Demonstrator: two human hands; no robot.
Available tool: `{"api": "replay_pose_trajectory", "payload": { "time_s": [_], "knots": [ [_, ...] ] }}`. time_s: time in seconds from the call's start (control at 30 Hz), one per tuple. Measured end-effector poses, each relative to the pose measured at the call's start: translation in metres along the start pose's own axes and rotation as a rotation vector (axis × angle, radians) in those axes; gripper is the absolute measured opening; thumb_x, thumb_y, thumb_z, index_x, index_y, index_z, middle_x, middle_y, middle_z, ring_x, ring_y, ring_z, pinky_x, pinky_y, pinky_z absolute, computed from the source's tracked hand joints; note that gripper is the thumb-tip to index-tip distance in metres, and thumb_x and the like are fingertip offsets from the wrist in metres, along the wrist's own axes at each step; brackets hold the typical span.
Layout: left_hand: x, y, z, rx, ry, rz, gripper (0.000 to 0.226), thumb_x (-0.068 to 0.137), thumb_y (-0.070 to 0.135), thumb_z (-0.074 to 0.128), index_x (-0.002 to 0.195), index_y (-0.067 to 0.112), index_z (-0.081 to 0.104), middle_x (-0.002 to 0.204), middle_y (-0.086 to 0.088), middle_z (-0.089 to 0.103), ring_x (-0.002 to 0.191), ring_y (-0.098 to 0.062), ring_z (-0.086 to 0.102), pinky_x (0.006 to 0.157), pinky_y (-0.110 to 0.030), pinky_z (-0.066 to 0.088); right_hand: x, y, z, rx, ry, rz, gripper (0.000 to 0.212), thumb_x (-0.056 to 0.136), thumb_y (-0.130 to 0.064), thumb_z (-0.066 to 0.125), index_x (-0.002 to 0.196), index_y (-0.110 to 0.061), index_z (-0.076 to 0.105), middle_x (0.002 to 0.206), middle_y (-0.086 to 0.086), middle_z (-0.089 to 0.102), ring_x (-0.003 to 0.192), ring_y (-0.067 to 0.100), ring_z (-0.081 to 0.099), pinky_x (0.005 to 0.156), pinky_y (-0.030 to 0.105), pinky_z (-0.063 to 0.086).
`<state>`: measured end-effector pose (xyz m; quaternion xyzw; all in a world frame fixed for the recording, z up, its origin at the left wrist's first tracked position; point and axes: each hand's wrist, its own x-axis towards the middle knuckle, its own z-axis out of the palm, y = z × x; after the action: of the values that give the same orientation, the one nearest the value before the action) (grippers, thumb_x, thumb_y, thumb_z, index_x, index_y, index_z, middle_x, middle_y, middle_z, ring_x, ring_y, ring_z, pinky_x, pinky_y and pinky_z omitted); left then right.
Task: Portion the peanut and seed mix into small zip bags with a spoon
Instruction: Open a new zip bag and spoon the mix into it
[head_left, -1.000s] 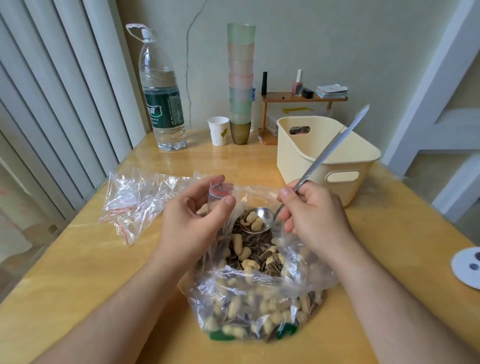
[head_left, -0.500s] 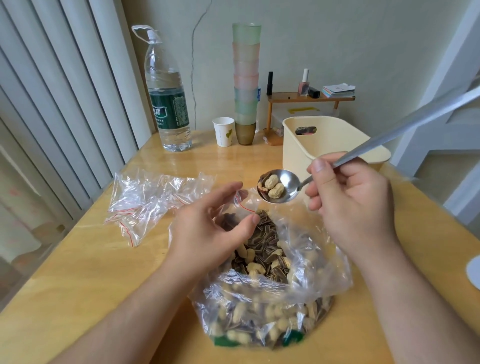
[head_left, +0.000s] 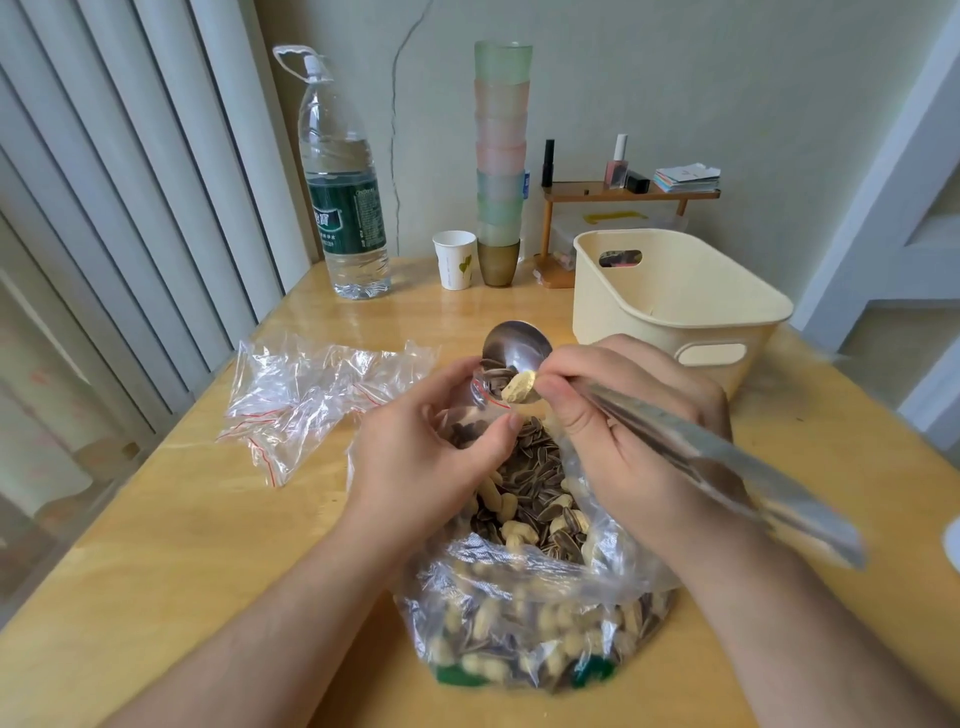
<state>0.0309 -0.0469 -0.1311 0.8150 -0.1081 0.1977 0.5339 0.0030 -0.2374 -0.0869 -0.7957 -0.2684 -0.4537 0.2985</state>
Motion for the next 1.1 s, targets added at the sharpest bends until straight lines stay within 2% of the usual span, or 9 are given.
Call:
{"api": "replay_pose_trajectory", "payload": {
  "time_s": [0.2,0.37,0.47,0.6,0.67,0.77,0.87,0.97,1.1],
  "knots": [
    [0.000,0.001,-0.001,-0.021,-0.033,0.032,0.049,0.079,0.053,0.081,0.125,0.051,0.067,0.100,0.024,0.077,0.095,0.000,0.075,0.090,-0.043,0.062,-0.002,0.004,0.003,-0.004,0.029,0.000,0.022,0.103,-0.022,0.066,0.095,-0.006,0.078,0.080,0.005,0.068,0.072,0.023,0.064,0.066,0.030,0.048],
    [0.003,0.001,0.000,-0.062,-0.033,0.036,0.045,0.081,0.046,0.083,0.116,0.066,0.062,0.102,0.027,0.077,0.096,-0.002,0.075,0.091,-0.045,0.061,-0.003,0.007,0.004,0.034,0.036,0.024,0.019,0.103,-0.024,0.068,0.097,-0.009,0.078,0.080,0.003,0.071,0.072,0.023,0.066,0.065,0.032,0.050],
    [0.003,0.000,0.001,-0.133,-0.035,-0.008,0.044,0.081,0.042,0.085,0.114,0.063,0.065,0.102,0.018,0.079,0.097,-0.010,0.077,0.092,-0.047,0.061,-0.003,0.007,0.003,0.058,0.057,0.035,0.017,0.102,-0.023,0.070,0.098,-0.009,0.079,0.077,0.001,0.071,0.068,0.021,0.066,0.062,0.032,0.049],
    [0.005,-0.002,0.002,-0.158,-0.038,-0.017,0.041,0.080,0.049,0.082,0.117,0.058,0.067,0.096,-0.009,0.076,0.083,-0.023,0.074,0.083,-0.051,0.061,-0.003,0.004,0.004,0.072,0.072,0.061,0.012,0.099,-0.018,0.073,0.101,-0.008,0.079,0.082,-0.001,0.075,0.074,0.014,0.070,0.068,0.025,0.053],
    [0.004,-0.003,0.002,-0.182,-0.022,-0.048,0.043,0.080,0.047,0.083,0.120,0.051,0.069,0.090,-0.002,0.077,0.075,-0.023,0.070,0.080,-0.044,0.062,-0.004,0.004,0.004,0.087,0.096,0.099,0.009,0.099,-0.018,0.073,0.101,-0.010,0.079,0.082,-0.004,0.075,0.077,0.010,0.071,0.071,0.024,0.054],
    [0.006,-0.003,0.001,-0.288,0.009,-0.087,0.042,0.086,0.032,0.085,0.126,0.031,0.072,0.070,0.009,0.061,0.064,-0.008,0.052,0.065,-0.023,0.050,-0.004,0.008,0.002,0.184,0.096,0.171,0.010,0.104,-0.024,0.065,0.105,-0.021,0.074,0.079,-0.002,0.074,0.072,0.015,0.073,0.063,0.038,0.058],
    [0.007,0.000,-0.003,-0.436,0.084,-0.099,0.040,0.091,0.016,0.079,0.131,0.016,0.070,0.075,0.014,0.068,0.069,-0.004,0.061,0.069,-0.015,0.051,-0.005,0.018,-0.003,0.133,0.104,0.202,0.021,0.107,-0.027,0.057,0.102,-0.014,0.072,0.070,0.003,0.067,0.062,0.025,0.069,0.058,0.043,0.054],
    [0.005,0.009,-0.006,-0.521,0.125,-0.087,0.042,0.092,0.011,0.077,0.133,0.012,0.068,0.087,0.007,0.076,0.077,-0.009,0.066,0.075,-0.019,0.056,-0.005,0.021,-0.006,0.074,-0.030,0.304,0.027,0.107,-0.035,0.055,0.092,-0.020,0.072,0.064,-0.007,0.063,0.062,0.015,0.064,0.062,0.037,0.050],
    [0.002,0.012,-0.006,-0.539,0.112,-0.098,0.048,0.088,0.018,0.078,0.134,0.014,0.067,0.105,-0.002,0.081,0.098,-0.016,0.076,0.083,-0.026,0.061,-0.008,0.020,0.000,0.027,-0.272,0.355,0.031,0.105,-0.036,0.057,0.074,-0.039,0.055,0.063,-0.011,0.061,0.065,0.013,0.059,0.062,0.032,0.046]
  ]
}}
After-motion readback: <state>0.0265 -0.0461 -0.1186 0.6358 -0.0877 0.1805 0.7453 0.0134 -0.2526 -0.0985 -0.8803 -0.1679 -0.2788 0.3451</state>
